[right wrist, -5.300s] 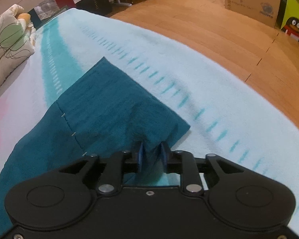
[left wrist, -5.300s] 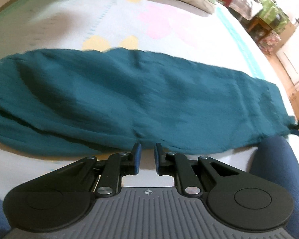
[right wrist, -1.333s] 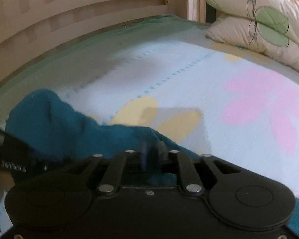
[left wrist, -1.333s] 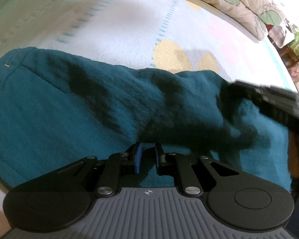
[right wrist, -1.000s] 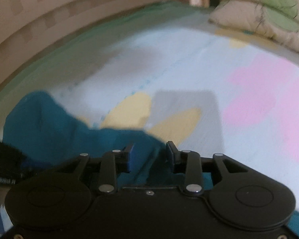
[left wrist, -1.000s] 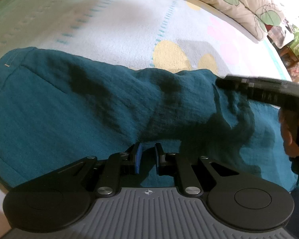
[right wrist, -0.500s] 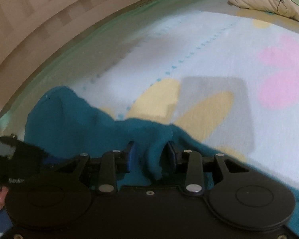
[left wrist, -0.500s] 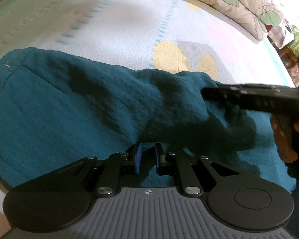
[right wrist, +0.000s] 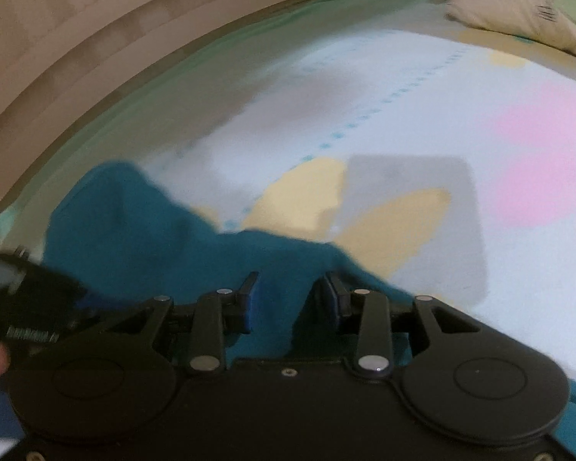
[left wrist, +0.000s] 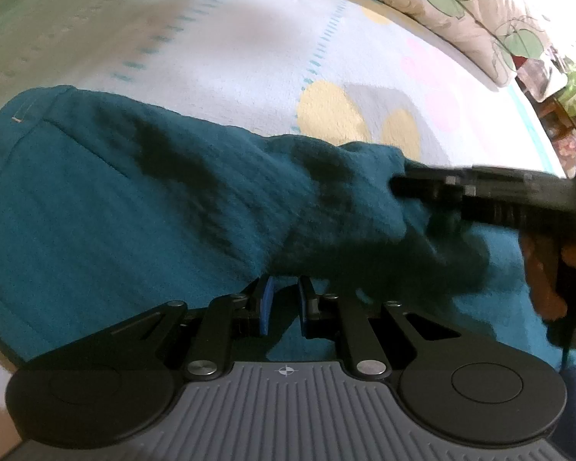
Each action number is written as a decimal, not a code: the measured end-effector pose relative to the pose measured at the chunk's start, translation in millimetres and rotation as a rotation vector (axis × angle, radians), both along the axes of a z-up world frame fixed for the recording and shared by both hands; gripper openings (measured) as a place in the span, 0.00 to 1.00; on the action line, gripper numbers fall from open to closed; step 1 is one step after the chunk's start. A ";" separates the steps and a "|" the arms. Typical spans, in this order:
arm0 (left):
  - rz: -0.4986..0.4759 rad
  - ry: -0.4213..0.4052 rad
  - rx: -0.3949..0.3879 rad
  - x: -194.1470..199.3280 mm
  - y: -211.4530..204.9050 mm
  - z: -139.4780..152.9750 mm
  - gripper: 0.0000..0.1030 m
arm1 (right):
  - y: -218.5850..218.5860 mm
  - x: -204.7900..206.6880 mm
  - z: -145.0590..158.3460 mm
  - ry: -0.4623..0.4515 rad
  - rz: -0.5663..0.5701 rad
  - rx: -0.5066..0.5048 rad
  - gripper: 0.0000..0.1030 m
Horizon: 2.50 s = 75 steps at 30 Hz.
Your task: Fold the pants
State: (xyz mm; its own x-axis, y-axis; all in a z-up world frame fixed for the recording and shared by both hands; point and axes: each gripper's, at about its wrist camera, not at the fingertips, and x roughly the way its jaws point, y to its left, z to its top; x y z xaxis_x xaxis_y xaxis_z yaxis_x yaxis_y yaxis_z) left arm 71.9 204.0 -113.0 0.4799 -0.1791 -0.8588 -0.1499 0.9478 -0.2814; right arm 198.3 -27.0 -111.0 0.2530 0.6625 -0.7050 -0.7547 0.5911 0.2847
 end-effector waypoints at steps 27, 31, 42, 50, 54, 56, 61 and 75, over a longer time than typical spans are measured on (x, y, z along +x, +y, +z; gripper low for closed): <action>-0.065 -0.051 -0.005 71.8 -15.5 -3.8 0.13 | -1.7 -74.8 6.1 -0.296 0.036 -0.055 0.36; -0.051 -0.061 -0.024 68.9 -9.8 -4.3 0.13 | -5.4 -58.6 12.0 -0.231 0.001 -0.014 0.39; -0.046 -0.090 -0.029 66.3 -4.5 -5.8 0.13 | 6.0 -26.2 4.2 -0.137 -0.022 -0.003 0.45; 0.027 -0.171 0.050 53.6 -3.3 15.8 0.13 | 11.0 -29.1 9.4 -0.204 -0.049 -0.010 0.07; 0.019 -0.200 0.108 41.8 5.2 32.9 0.13 | 13.6 -8.0 18.0 -0.240 -0.121 -0.008 0.07; 0.009 -0.145 0.113 35.9 10.3 28.3 0.13 | 20.6 1.9 13.3 -0.244 -0.130 -0.033 0.07; -0.014 0.045 0.107 26.4 20.2 2.8 0.13 | 34.6 17.6 -4.3 -0.224 -0.161 -0.072 0.07; -0.024 0.136 0.223 -5.8 33.6 20.2 0.12 | 1.2 8.7 33.3 -0.210 -0.302 -0.042 0.27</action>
